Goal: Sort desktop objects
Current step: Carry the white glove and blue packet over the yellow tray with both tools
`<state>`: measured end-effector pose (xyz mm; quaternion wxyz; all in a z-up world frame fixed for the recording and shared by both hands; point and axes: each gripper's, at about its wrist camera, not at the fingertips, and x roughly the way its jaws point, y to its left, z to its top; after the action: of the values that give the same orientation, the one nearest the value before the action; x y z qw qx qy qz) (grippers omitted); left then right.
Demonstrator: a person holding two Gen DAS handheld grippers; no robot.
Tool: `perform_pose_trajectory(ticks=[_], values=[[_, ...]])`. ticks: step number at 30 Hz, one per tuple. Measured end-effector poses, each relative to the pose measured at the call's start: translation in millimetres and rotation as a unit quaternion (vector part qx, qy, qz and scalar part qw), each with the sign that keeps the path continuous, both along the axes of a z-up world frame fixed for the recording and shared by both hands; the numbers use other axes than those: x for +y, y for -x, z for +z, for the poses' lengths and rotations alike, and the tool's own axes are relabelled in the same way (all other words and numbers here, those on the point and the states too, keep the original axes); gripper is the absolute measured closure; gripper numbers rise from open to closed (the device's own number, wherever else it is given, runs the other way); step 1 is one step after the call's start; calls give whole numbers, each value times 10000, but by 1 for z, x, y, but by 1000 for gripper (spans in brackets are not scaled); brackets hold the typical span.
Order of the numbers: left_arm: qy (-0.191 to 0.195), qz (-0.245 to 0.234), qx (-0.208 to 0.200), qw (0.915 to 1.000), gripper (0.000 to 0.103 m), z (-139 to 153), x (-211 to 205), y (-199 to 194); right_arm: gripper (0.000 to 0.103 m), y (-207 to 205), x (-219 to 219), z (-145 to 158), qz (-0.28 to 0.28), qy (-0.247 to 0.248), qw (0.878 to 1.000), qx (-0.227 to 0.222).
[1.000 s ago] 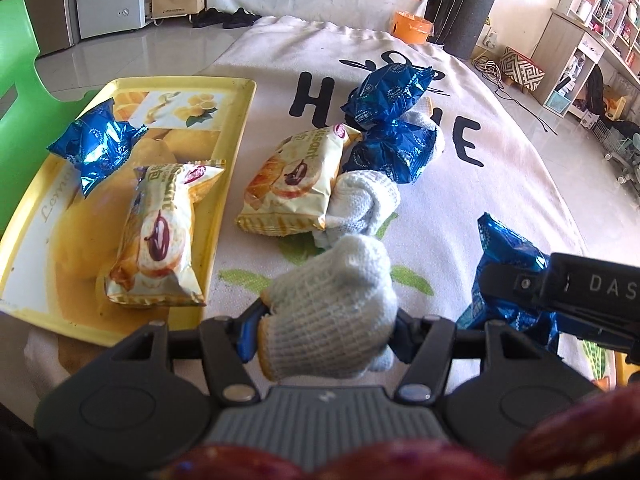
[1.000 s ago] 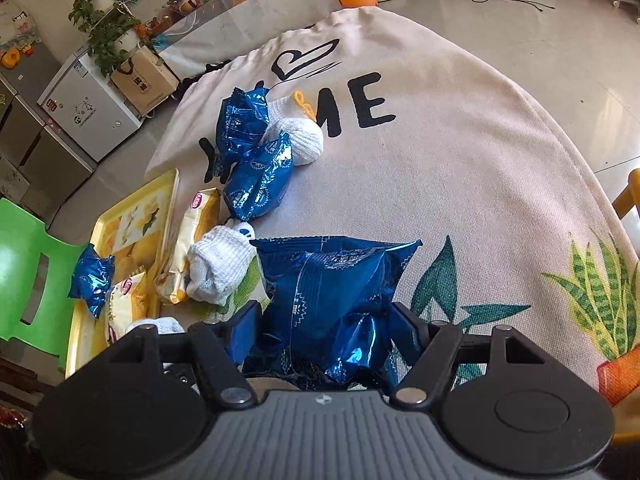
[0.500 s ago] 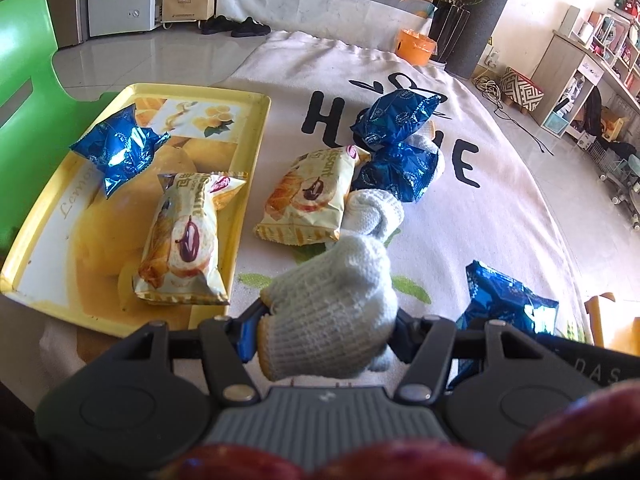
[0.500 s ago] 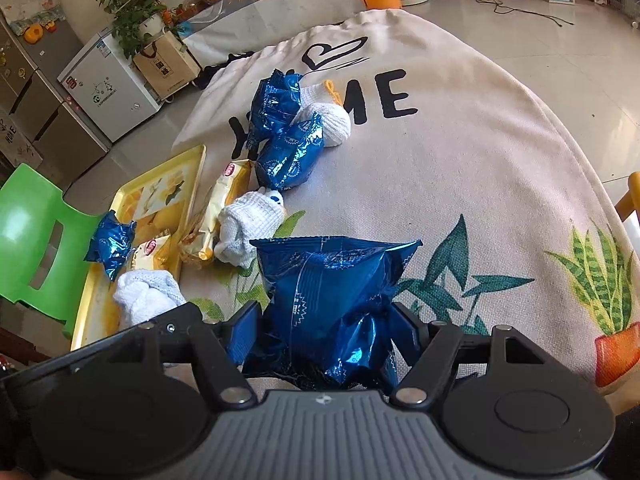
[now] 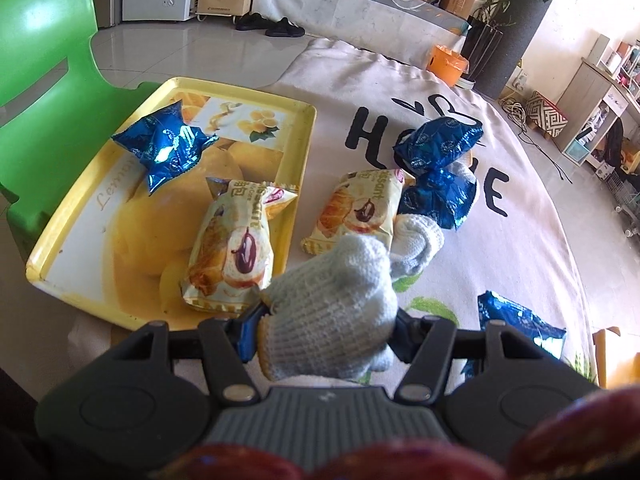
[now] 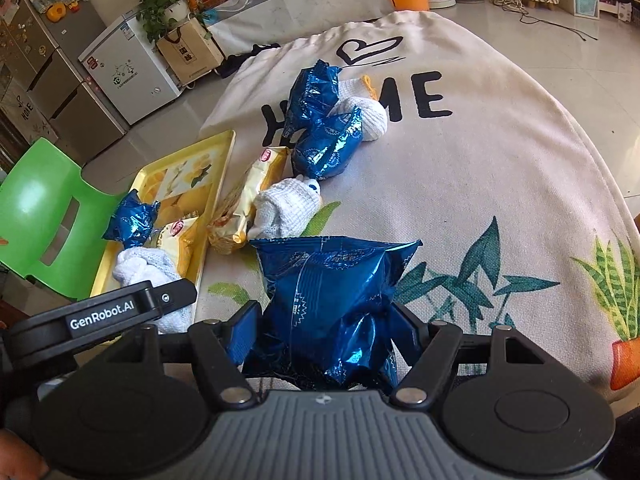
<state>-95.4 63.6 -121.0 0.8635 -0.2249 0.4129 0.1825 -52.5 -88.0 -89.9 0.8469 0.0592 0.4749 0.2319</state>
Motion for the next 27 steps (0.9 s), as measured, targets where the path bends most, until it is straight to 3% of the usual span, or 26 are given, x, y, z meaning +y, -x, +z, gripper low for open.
perform_pose_trajectory(ticks=[7, 14, 20, 27], values=[[72, 475, -104, 9988, 44, 18, 41, -4, 34, -9, 31, 30, 453, -216, 9983, -296], [44, 616, -8, 9981, 44, 32, 82, -17, 34, -23, 68, 54, 990, -449, 9928, -512], [-5, 658, 37, 9978, 44, 36, 109, -34, 34, -42, 88, 55, 1122, -595, 9910, -427], [300, 743, 185, 9966, 44, 28, 140, -62, 34, -62, 112, 44, 1151, -663, 9908, -243]])
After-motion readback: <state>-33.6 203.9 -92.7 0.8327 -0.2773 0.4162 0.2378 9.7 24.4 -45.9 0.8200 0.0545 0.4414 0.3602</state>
